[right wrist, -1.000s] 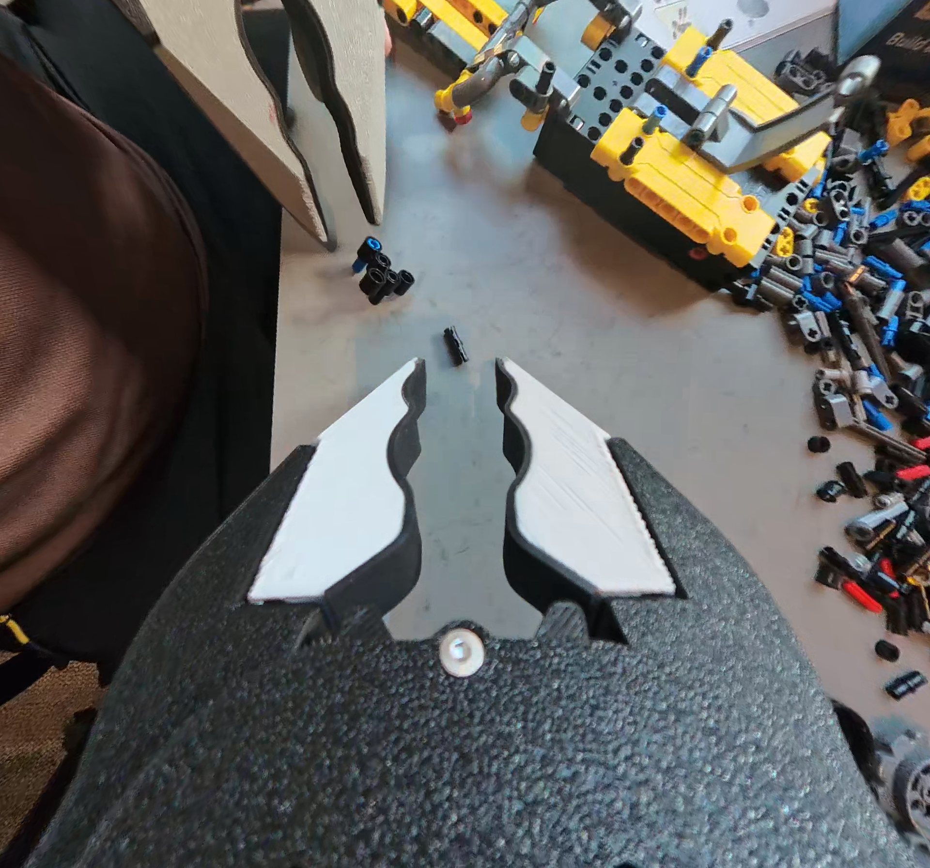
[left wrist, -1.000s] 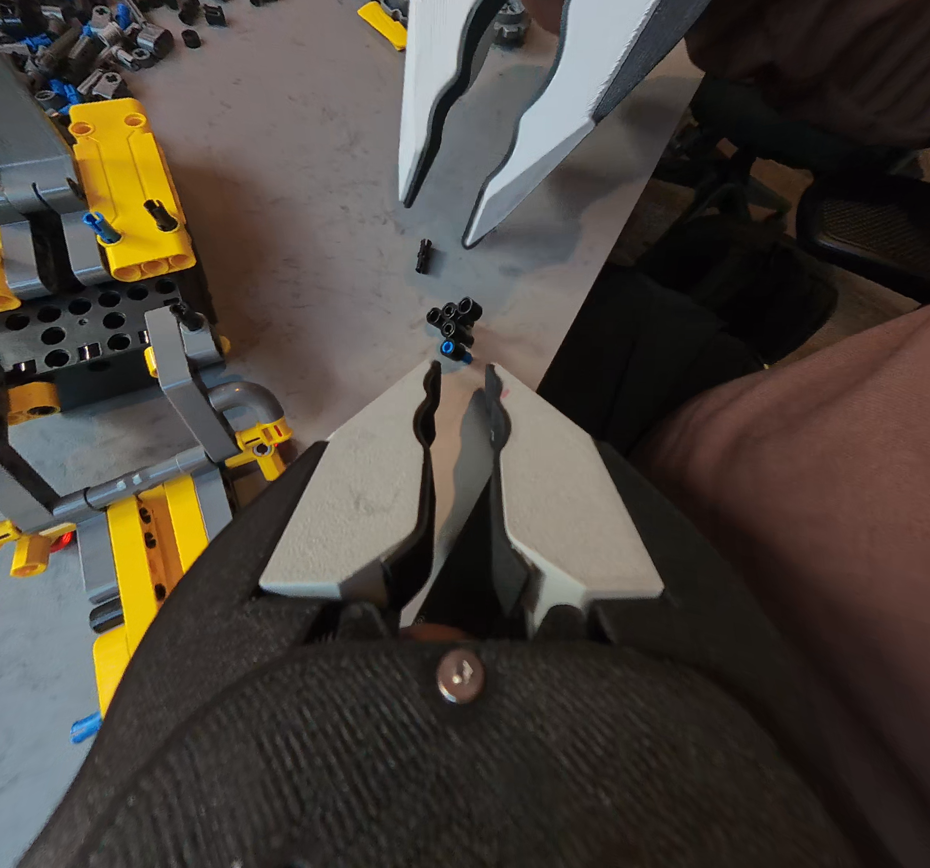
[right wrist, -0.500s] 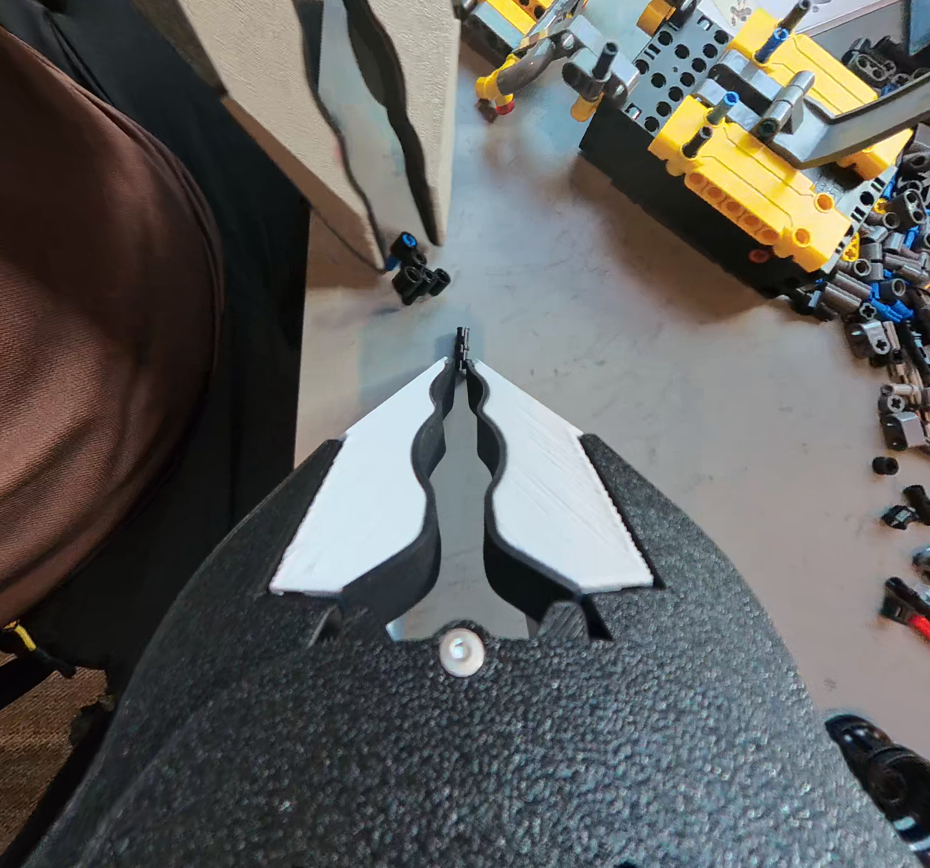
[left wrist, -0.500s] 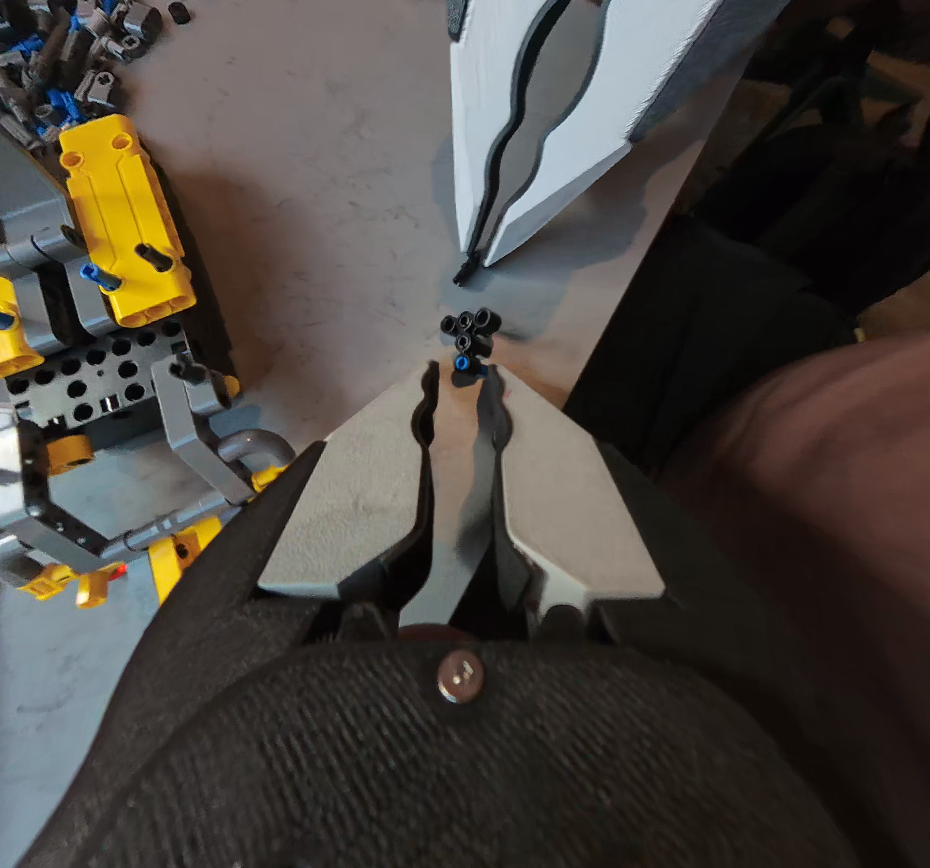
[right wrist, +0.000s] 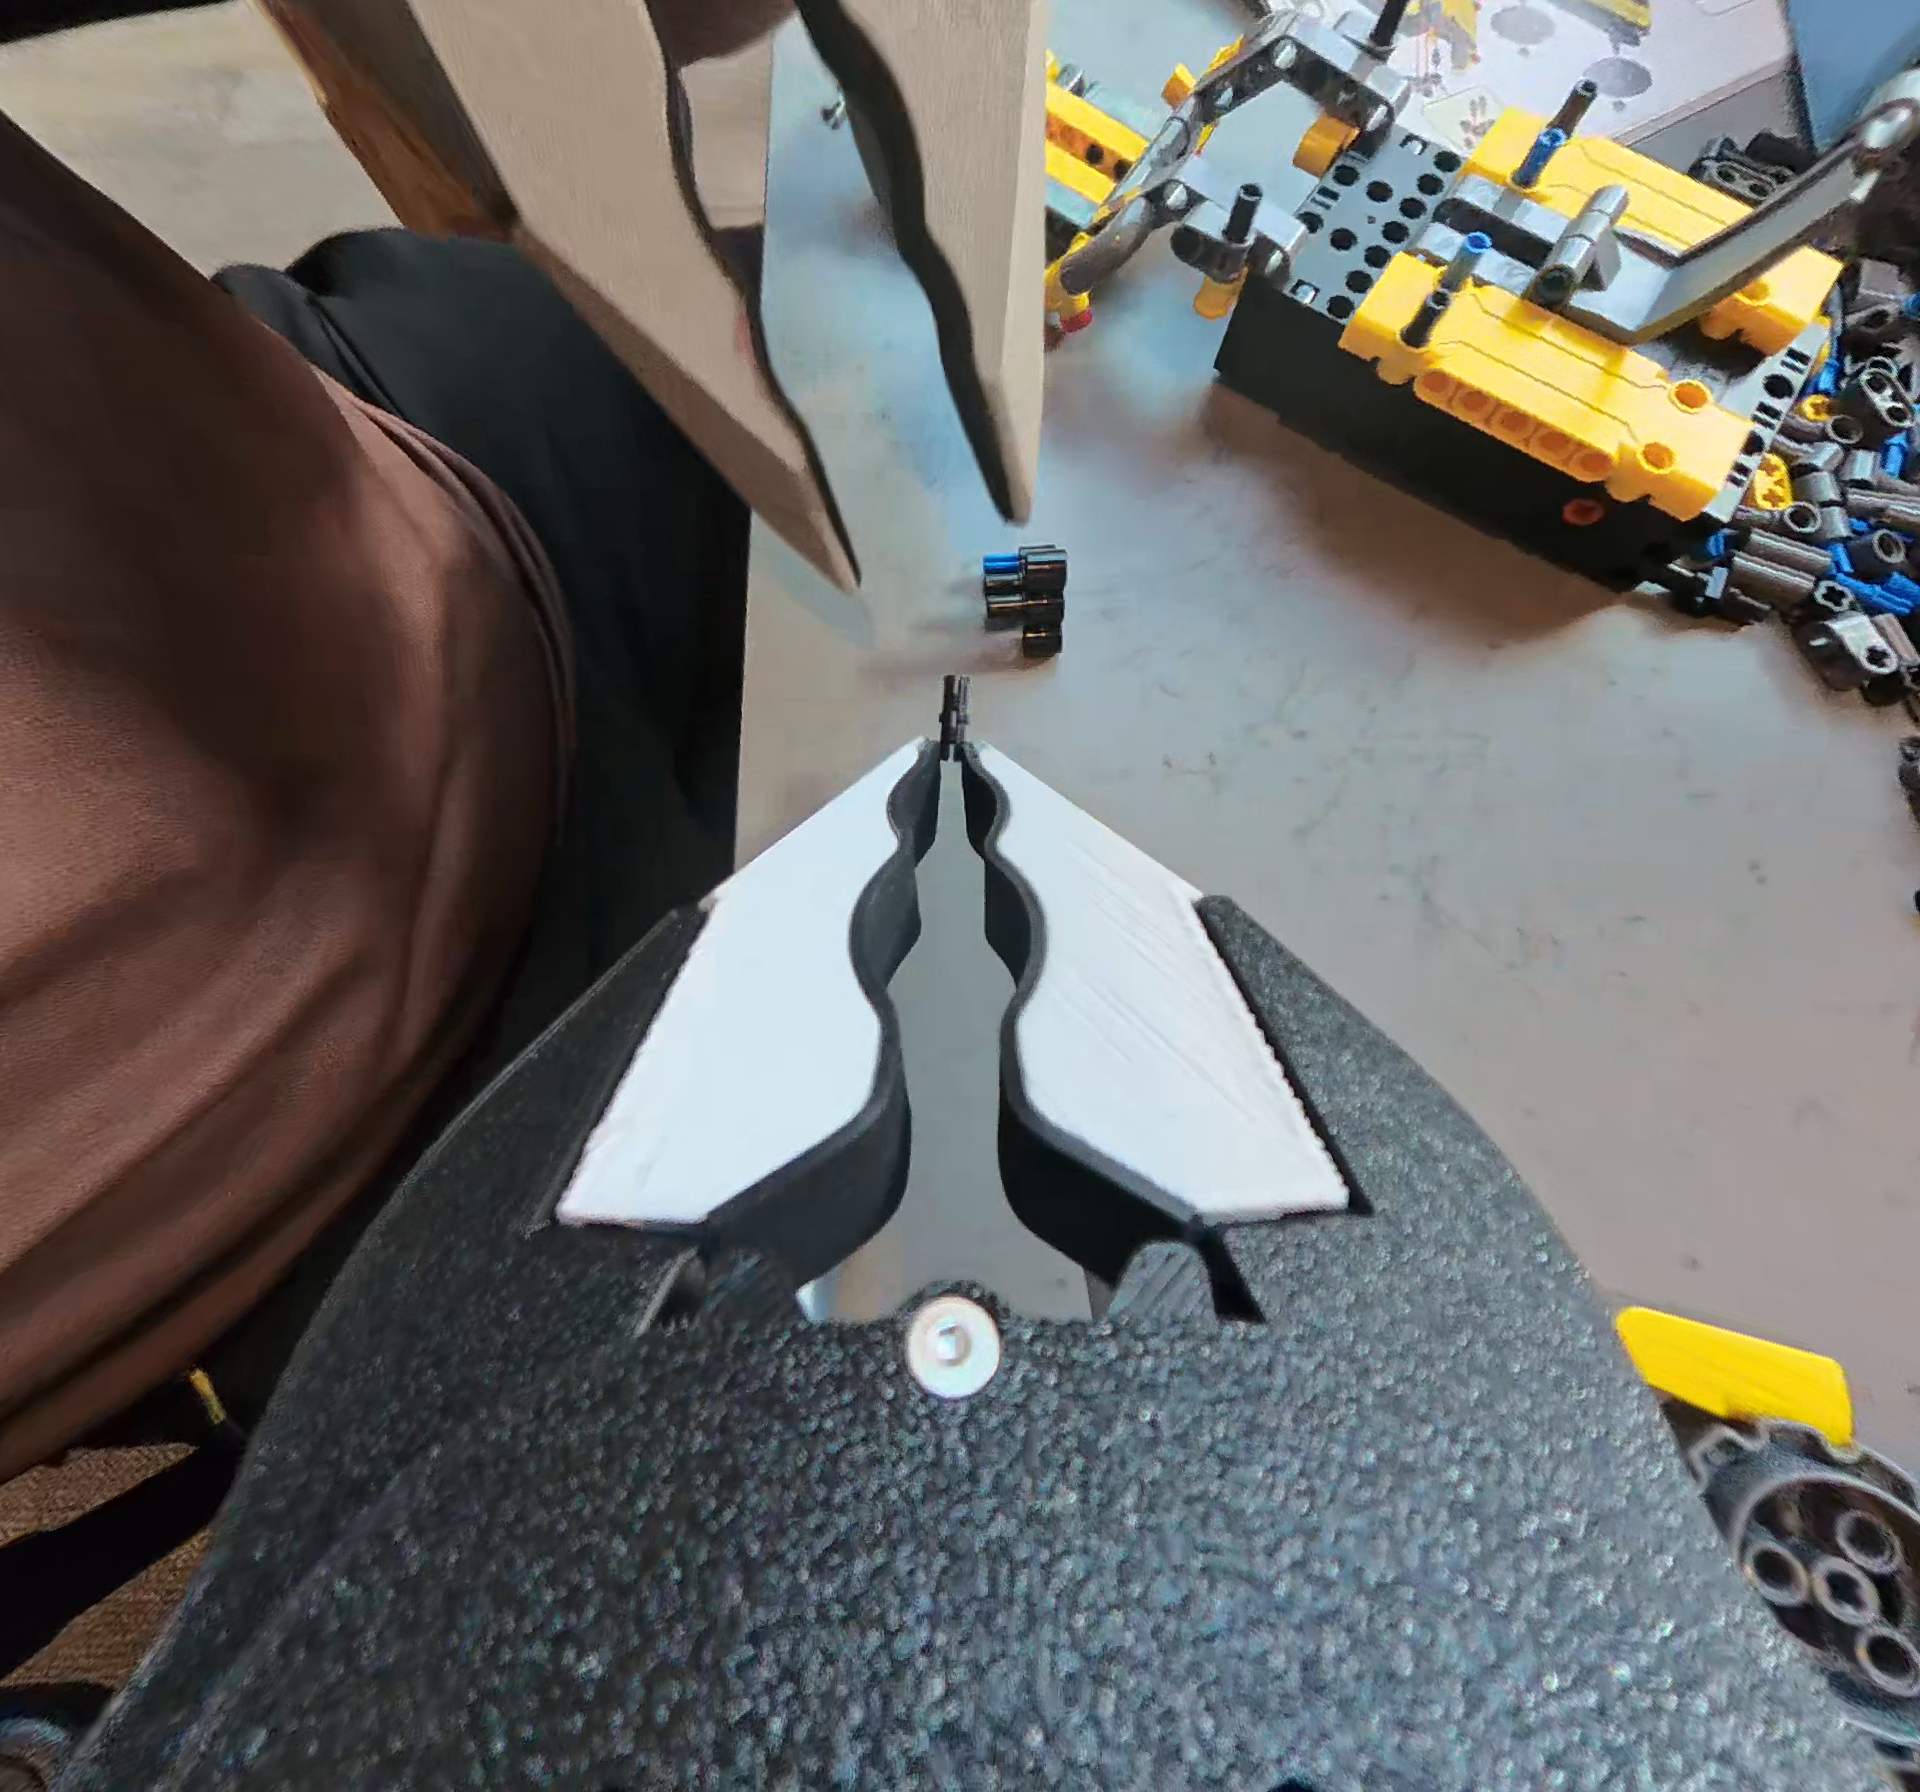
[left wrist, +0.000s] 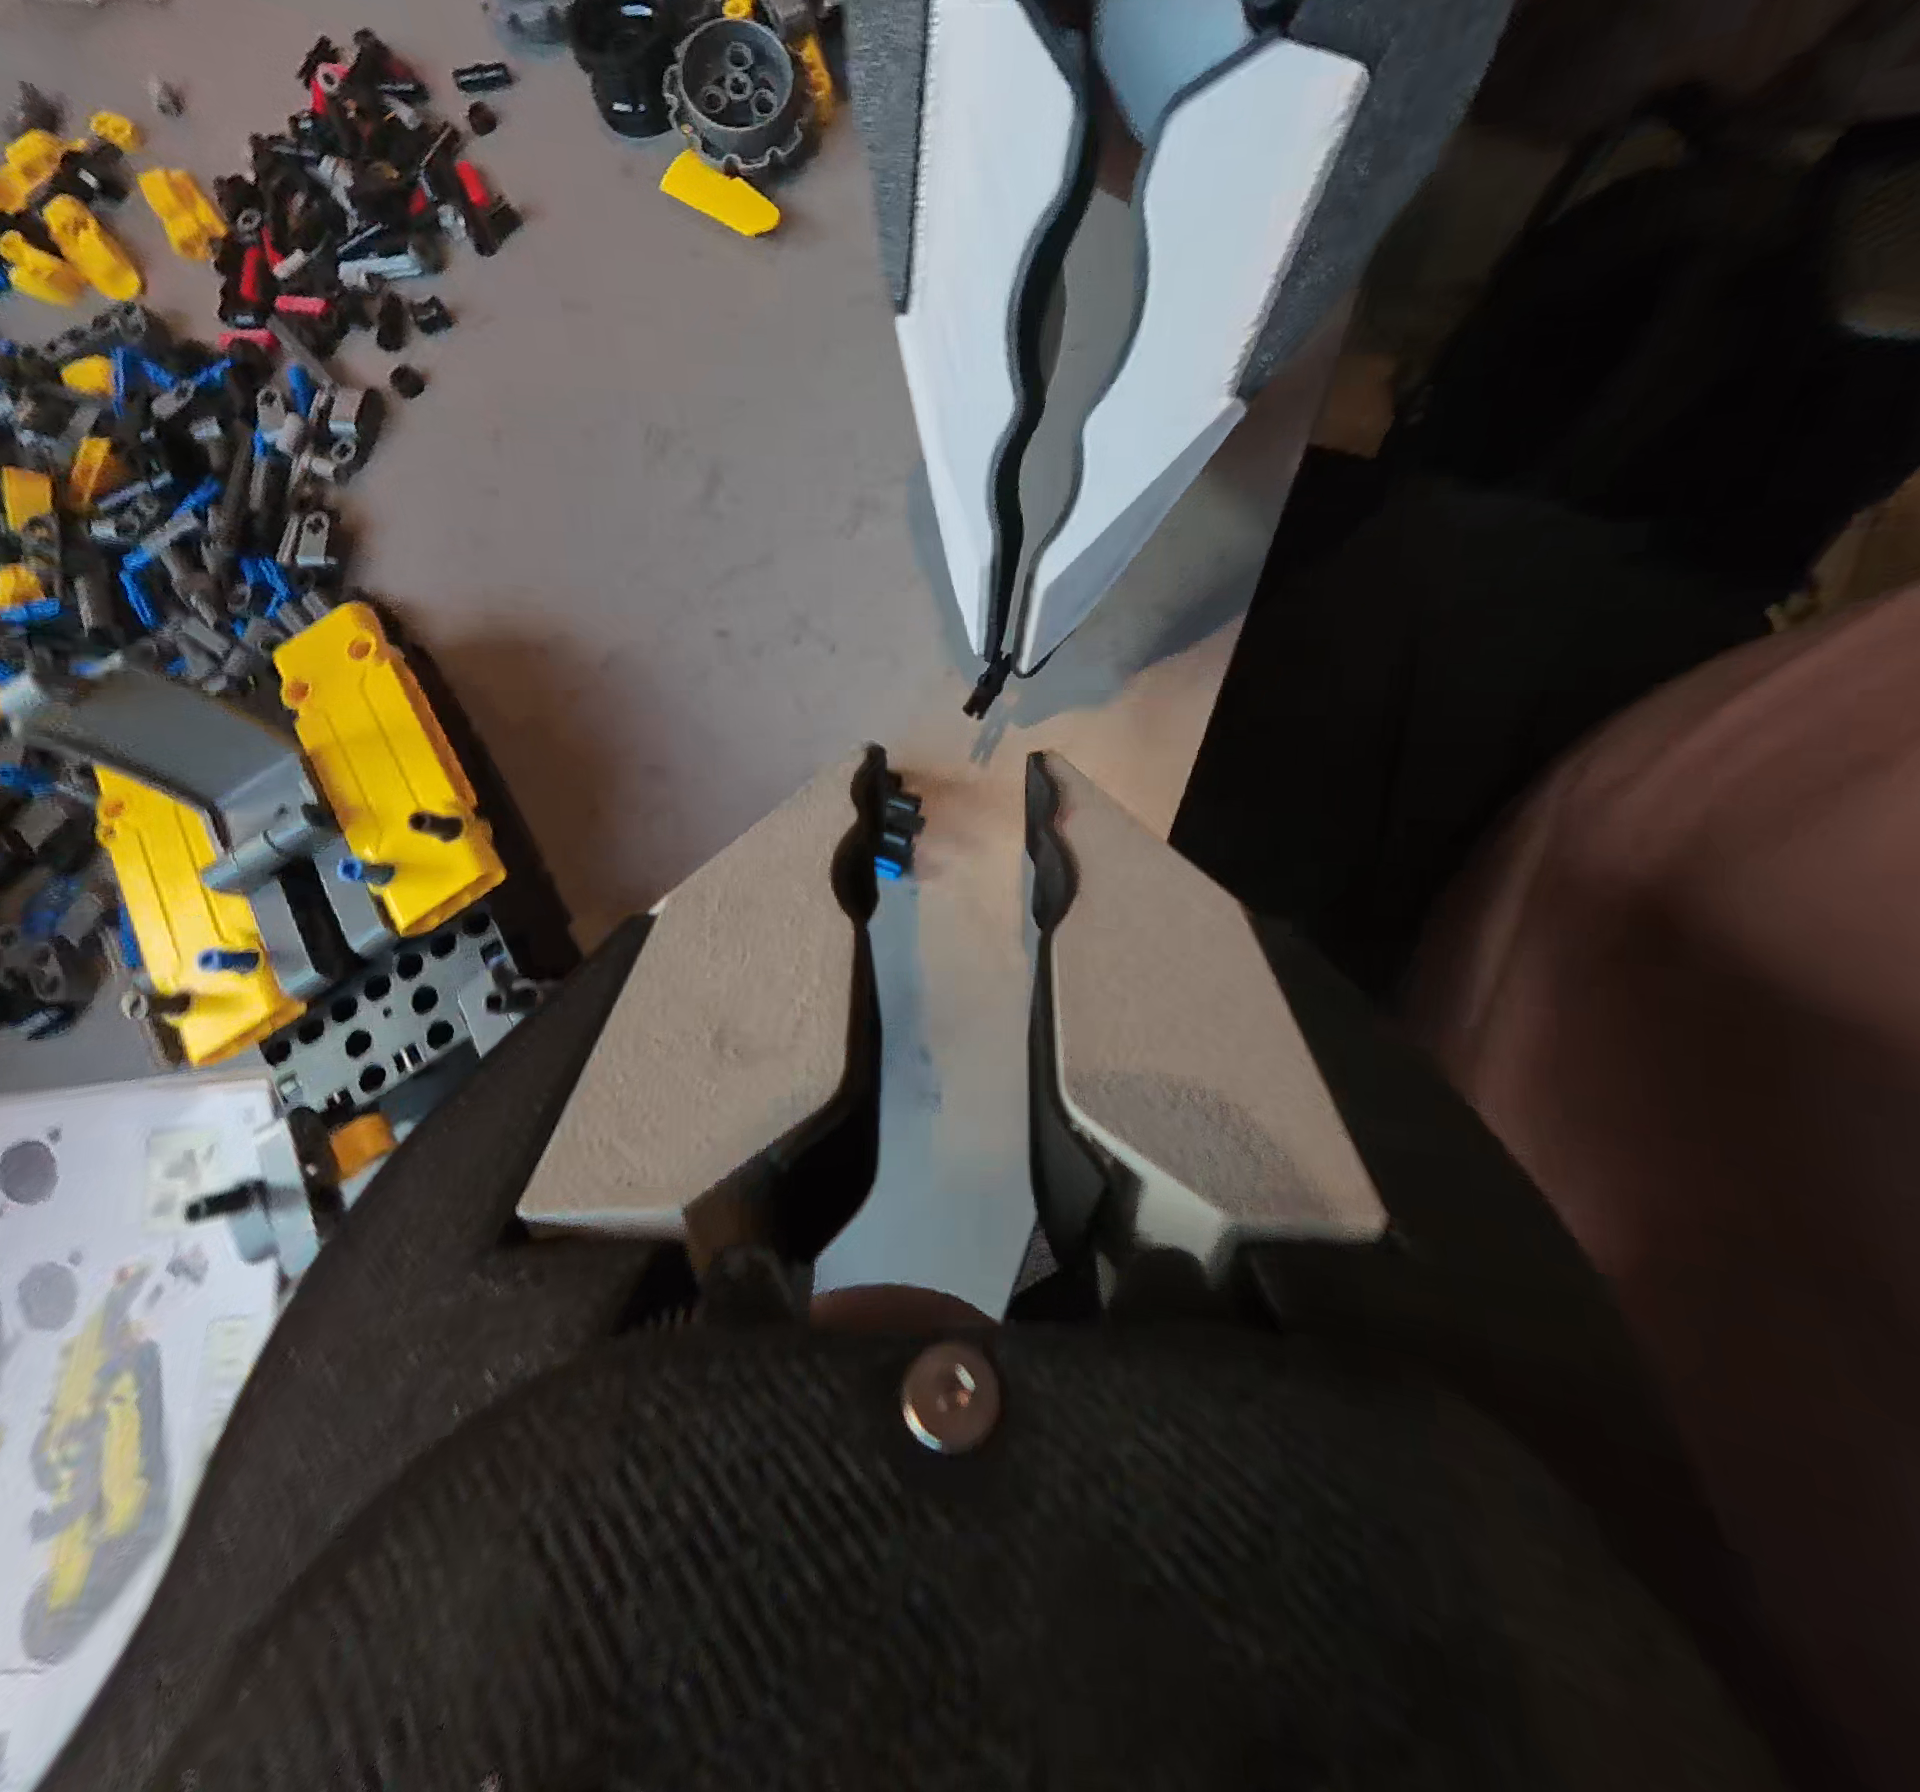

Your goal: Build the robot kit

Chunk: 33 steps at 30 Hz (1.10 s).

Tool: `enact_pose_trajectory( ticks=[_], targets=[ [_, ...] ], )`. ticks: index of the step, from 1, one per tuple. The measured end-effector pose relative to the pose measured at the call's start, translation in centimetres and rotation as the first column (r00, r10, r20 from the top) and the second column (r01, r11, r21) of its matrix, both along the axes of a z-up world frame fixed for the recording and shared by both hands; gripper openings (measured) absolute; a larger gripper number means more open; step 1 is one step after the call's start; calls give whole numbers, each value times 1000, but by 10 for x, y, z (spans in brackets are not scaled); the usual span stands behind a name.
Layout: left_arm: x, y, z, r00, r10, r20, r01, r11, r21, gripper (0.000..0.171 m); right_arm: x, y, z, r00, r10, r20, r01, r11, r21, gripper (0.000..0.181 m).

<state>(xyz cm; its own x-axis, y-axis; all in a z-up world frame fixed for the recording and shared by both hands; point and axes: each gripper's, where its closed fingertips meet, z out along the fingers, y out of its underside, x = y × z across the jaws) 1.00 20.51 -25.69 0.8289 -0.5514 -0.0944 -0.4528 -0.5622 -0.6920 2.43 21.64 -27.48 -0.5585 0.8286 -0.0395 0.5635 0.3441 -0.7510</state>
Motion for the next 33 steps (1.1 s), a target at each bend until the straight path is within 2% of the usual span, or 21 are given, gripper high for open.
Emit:
enact_pose_trajectory(
  ticks=[4, 8, 11, 14, 18, 23, 28, 33],
  targets=[
    [13, 9, -6, 969, -142, -200, 152, 988, 33, 20, 2, -2, 10, 1000, -2, -10, 1, 996, -86, 0],
    [20, 12, -10, 947, -181, -265, 199, 979, 41, 2, 8, -2, 22, 999, -2, -32, -2, 991, -136, 0],
    [25, 13, 0, 963, -169, -211, 192, 977, 93, 2, 11, -1, 25, 999, -16, -45, 9, 986, -164, 0],
    [26, 10, 1, 981, -136, -136, 149, 984, 97, 6, 11, 0, 26, 998, -26, -53, 15, 983, -184, 0],
    [24, 10, 4, 991, -103, -88, 114, 985, 132, 2, 8, -2, 28, 998, -20, -64, 7, 980, -198, 0],
    [22, 7, 7, 998, -67, 3, 65, 984, 167, 2, 7, -8, 37, 982, 13, -186, -43, 986, -161, 5],
    [27, 1, 13, 993, -95, 69, 79, 975, 209, 2, 9, -13, 41, 973, 54, -222, -87, 986, -144, 4],
    [31, -3, 19, 990, -134, 52, 116, 958, 262, 2, 12, -21, 47, 963, 89, -255, -130, 980, -152, 1]
  ],
)
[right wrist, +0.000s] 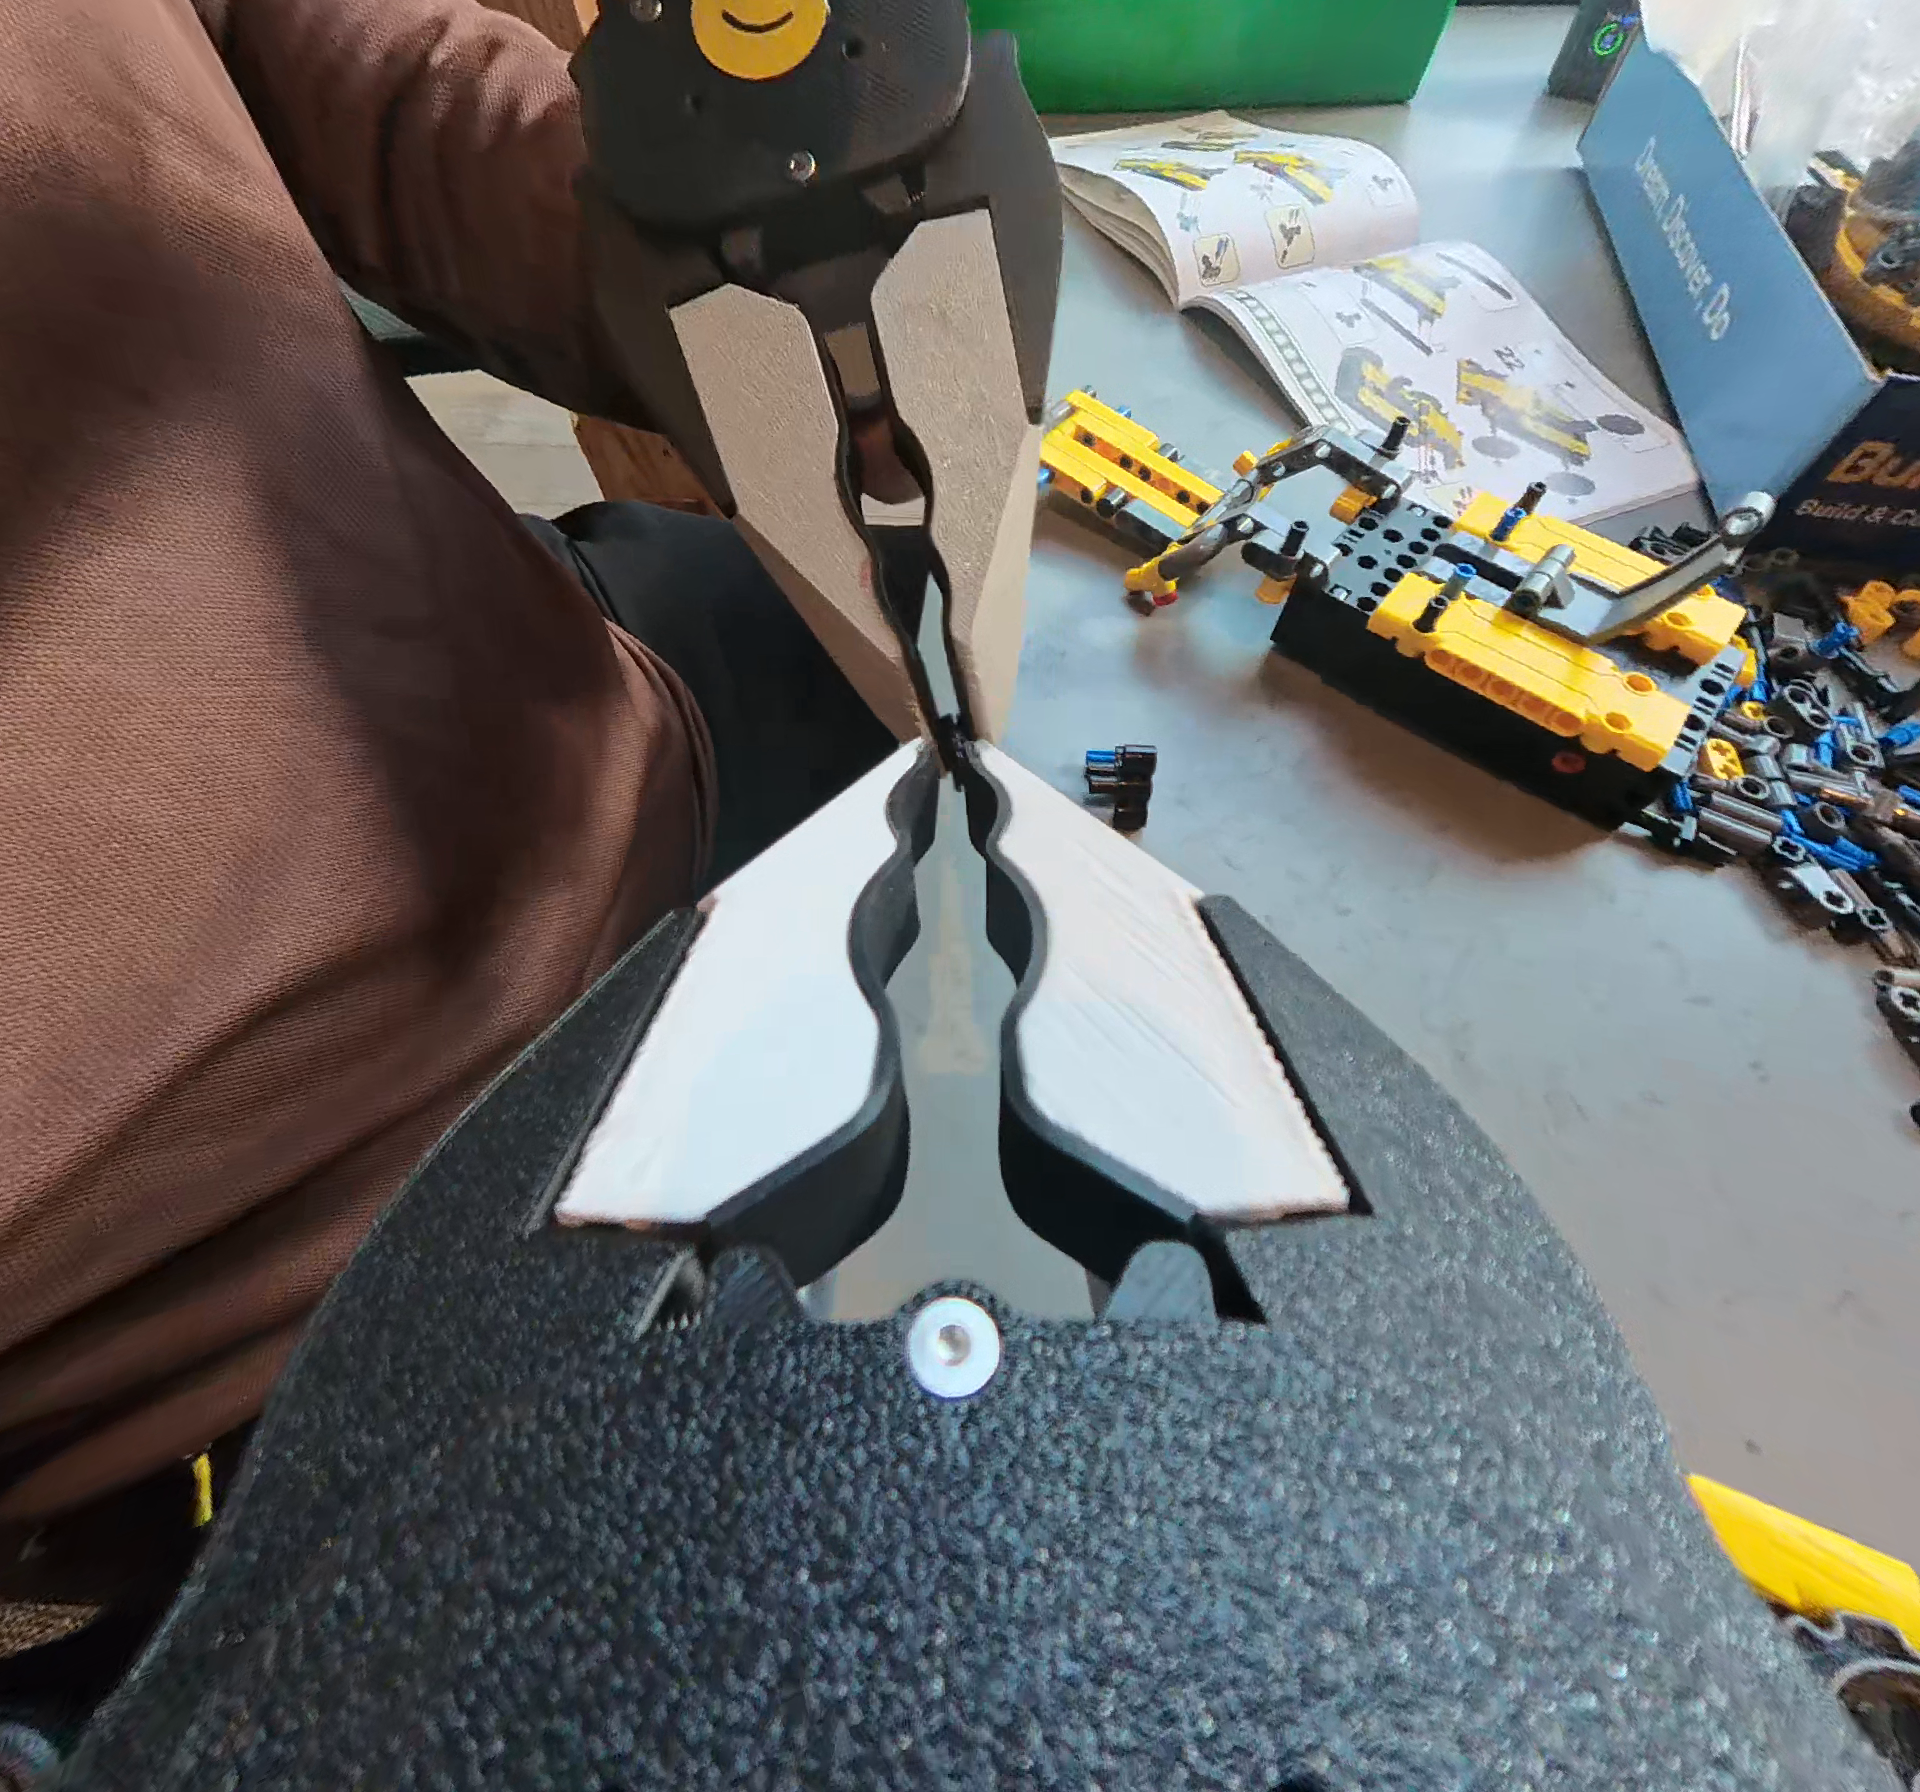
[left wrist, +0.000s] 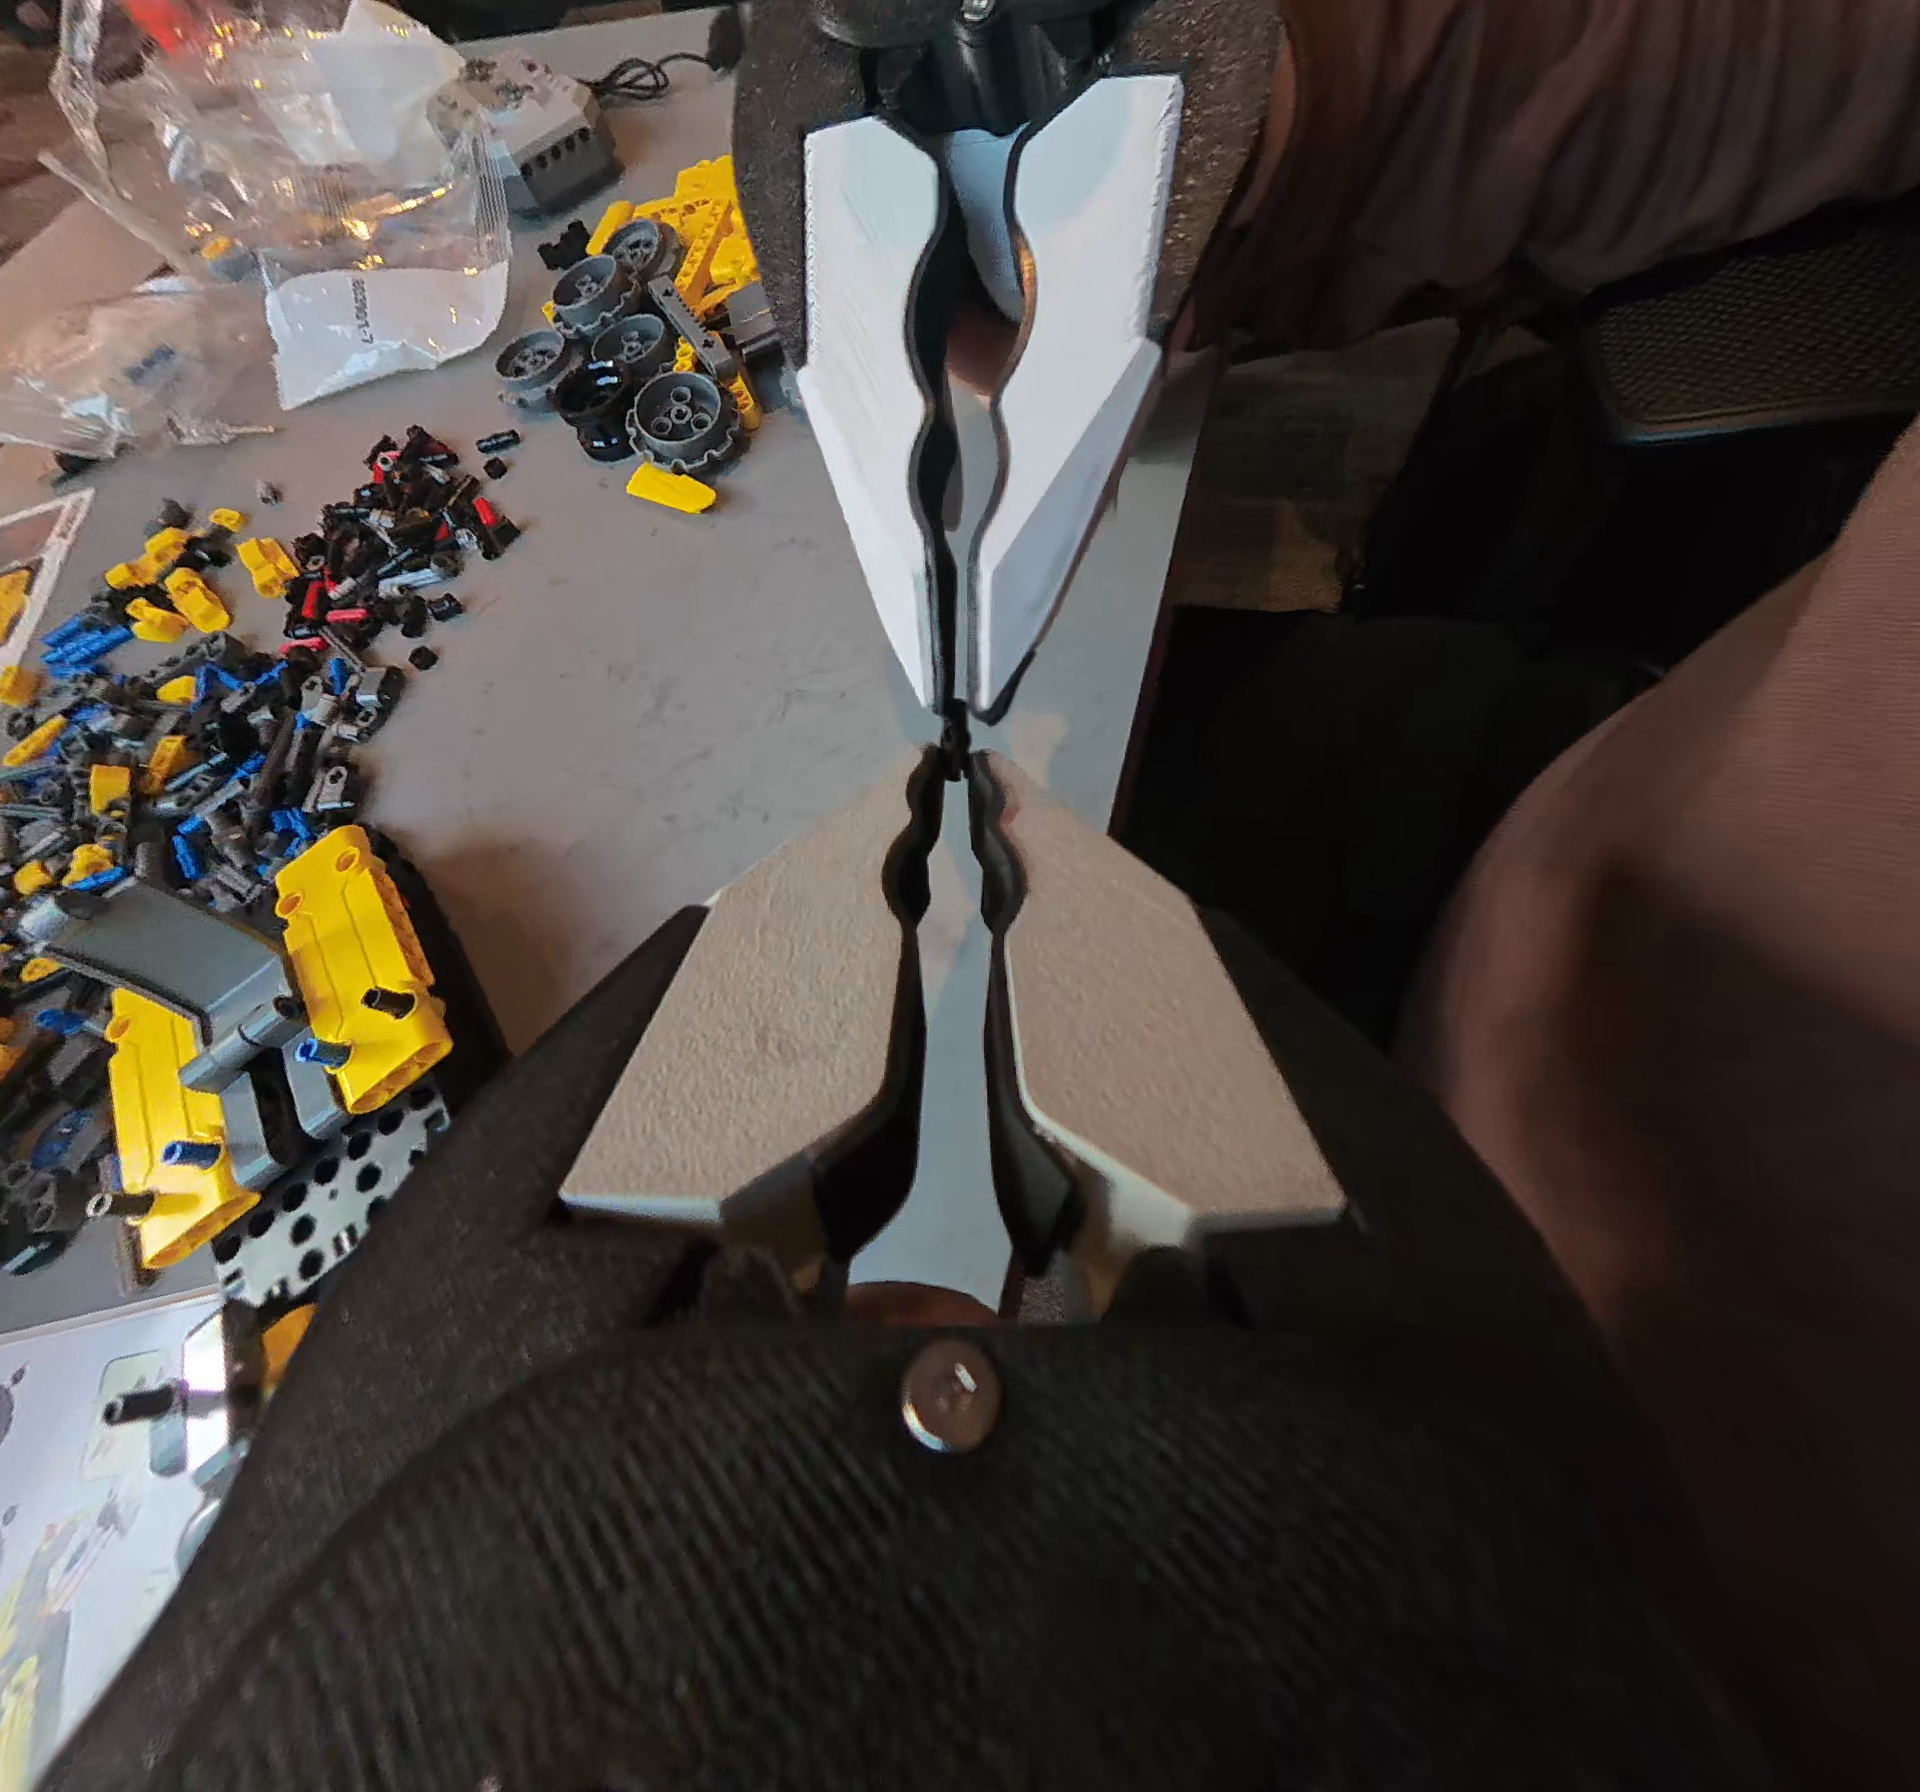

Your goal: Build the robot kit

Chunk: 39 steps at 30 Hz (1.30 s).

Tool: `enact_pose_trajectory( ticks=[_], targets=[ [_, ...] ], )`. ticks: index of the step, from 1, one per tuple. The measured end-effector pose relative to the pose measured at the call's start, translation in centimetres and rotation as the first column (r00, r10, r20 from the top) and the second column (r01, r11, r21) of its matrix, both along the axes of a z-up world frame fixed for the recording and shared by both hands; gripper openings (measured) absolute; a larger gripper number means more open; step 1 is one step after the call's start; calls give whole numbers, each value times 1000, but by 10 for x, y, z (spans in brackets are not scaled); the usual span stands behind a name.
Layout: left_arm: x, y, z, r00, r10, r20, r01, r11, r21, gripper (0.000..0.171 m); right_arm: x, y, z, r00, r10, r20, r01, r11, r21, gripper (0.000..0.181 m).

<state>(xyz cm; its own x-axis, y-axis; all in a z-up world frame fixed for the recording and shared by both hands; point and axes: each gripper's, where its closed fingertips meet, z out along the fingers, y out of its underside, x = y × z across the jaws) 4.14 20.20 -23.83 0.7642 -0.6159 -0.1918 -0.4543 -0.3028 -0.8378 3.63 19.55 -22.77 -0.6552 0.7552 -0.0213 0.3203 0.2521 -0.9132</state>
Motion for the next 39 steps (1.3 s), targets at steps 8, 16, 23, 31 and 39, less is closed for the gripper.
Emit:
enact_pose_trajectory(
  ticks=[8, 16, 23, 31, 39],
  targets=[
    [1, -2, 5, 999, -5, -49, 9, 998, 66, 2, 0, -1, -5, 999, -1, 39, 1, 1000, -13, 4],
    [1, -2, 0, 998, -8, -67, 11, 998, 54, 2, 1, -3, -5, 999, 5, 49, -3, 999, -39, 5],
    [1, -2, -2, 997, -5, -73, 9, 999, 51, 2, -1, -3, -6, 999, 0, 50, 2, 1000, -31, 1],
    [0, -2, 5, 999, -2, -34, 4, 997, 71, 2, -1, -2, -1, 1000, -6, 21, 7, 999, -44, 2],
    [-8, 0, 4, 997, 76, 3, -76, 997, 11, 4, -4, 2, -5, 999, -30, 28, 31, 999, -27, 1]
  ],
)
